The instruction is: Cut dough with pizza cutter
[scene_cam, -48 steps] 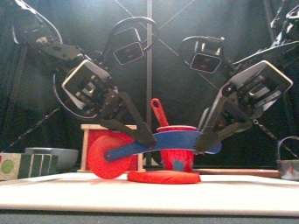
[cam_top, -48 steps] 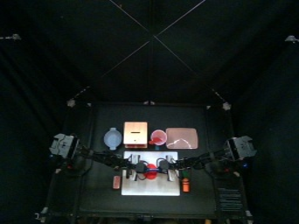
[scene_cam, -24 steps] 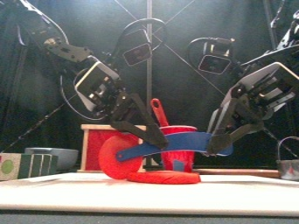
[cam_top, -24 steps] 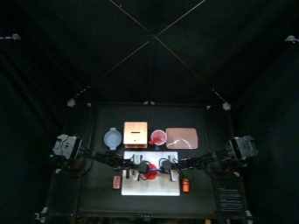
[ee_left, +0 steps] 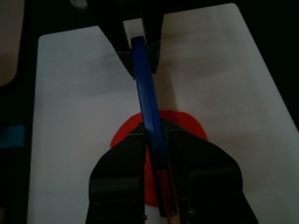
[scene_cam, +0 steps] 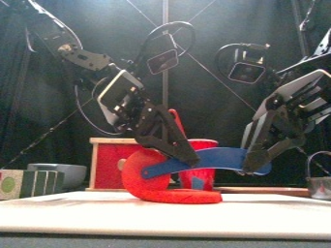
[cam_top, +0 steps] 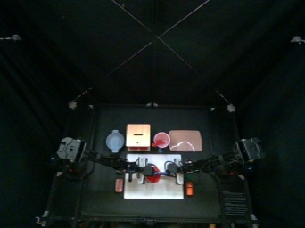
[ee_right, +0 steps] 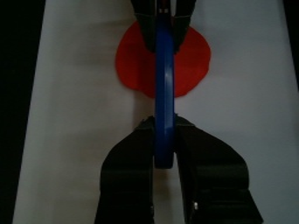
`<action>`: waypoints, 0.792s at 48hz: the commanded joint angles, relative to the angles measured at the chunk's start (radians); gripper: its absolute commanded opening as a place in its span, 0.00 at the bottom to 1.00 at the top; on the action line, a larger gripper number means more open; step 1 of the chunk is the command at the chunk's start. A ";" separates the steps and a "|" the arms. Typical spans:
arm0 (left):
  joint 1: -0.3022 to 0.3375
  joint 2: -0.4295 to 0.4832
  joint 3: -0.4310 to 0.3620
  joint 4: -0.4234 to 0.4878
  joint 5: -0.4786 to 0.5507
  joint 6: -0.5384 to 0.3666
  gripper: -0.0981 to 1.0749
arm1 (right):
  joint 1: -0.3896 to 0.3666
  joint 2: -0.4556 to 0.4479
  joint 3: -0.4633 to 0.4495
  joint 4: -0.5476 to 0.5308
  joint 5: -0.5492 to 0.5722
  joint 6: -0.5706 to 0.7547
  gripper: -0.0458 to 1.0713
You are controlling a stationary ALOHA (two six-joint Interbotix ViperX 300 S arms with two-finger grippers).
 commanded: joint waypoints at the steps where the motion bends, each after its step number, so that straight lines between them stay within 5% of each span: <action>1: 0.012 0.009 0.005 0.002 0.014 0.005 0.51 | 0.026 -0.041 0.012 0.000 0.011 -0.003 0.28; 38: 0.020 0.080 -0.107 0.003 0.067 0.006 0.51 | 0.061 -0.117 0.092 0.041 0.028 -0.003 0.28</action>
